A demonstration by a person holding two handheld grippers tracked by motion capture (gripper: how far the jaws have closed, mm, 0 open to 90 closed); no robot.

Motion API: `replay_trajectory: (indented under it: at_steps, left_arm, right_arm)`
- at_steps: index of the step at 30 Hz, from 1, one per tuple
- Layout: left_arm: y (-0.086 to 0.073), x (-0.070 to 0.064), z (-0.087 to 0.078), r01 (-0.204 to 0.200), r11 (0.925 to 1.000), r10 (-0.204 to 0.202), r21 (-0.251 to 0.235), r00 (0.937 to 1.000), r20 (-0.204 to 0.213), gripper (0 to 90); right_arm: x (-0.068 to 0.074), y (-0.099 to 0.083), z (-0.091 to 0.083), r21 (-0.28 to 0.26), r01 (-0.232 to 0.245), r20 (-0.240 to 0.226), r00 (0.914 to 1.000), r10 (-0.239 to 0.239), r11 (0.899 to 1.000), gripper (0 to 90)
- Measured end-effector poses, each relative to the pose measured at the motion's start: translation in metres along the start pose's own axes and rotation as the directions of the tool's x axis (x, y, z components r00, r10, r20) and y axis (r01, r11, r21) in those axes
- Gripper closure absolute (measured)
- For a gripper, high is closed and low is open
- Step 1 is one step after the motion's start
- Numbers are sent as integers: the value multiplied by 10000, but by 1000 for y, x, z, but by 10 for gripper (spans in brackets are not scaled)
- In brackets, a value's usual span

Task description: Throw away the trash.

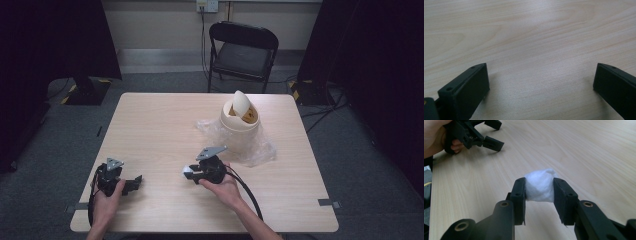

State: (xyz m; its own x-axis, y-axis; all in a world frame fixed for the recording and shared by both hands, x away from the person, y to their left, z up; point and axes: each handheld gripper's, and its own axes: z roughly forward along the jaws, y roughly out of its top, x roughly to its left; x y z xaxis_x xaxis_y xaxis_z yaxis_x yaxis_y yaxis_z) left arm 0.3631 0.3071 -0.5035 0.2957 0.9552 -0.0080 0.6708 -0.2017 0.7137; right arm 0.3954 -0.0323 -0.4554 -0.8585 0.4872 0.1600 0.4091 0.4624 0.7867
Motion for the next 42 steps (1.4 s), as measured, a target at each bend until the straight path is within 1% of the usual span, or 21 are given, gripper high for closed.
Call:
replay_trajectory:
  at_steps: [6, 18, 22, 25, 28, 35, 40, 42]
  left_arm:
    - [0, 0, 0, 1, 10000, -1, 0, 10000, -2, 0]
    - [0, 0, 0, -4, 10000, 4, 2, 10000, -1, 0]
    - [0, 0, 0, -16, 10000, 16, 9, 10000, -2, 0]
    - [0, 0, 0, 0, 10000, 0, 0, 10000, -1, 0]
    - [0, 0, 0, -13, 10000, 13, 12, 10000, -1, 0]
    - [0, 0, 0, 2, 10000, -2, -1, 10000, 3, 0]
    - [0, 0, 0, -1, 10000, 1, 1, 10000, -1, 0]
    - [0, 0, 0, -13, 10000, 13, 11, 10000, 1, 0]
  right_arm:
    - [-8, 0, -14, -71, -15, 249, 9997, 17, 10000, 639]
    - [-22, -5, -52, -516, -353, 755, 9964, 391, 9980, 639]
    - [-28, -4, -67, -680, -425, 989, 9939, 491, 9968, 638]
    - [-33, -2, -81, -1008, -529, 1133, 9915, 643, 9935, 638]
    - [-38, -2, -92, -1190, -577, 1264, 9893, 728, 9912, 638]
    - [-48, 5, -118, -1463, -590, 1636, 9830, 830, 9875, 638]
    - [-58, 9, -132, -1557, -573, 1896, 9780, 867, 9861, 638]
    - [-64, 10, -138, -1780, -748, 1868, 9764, 1083, 9812, 638]
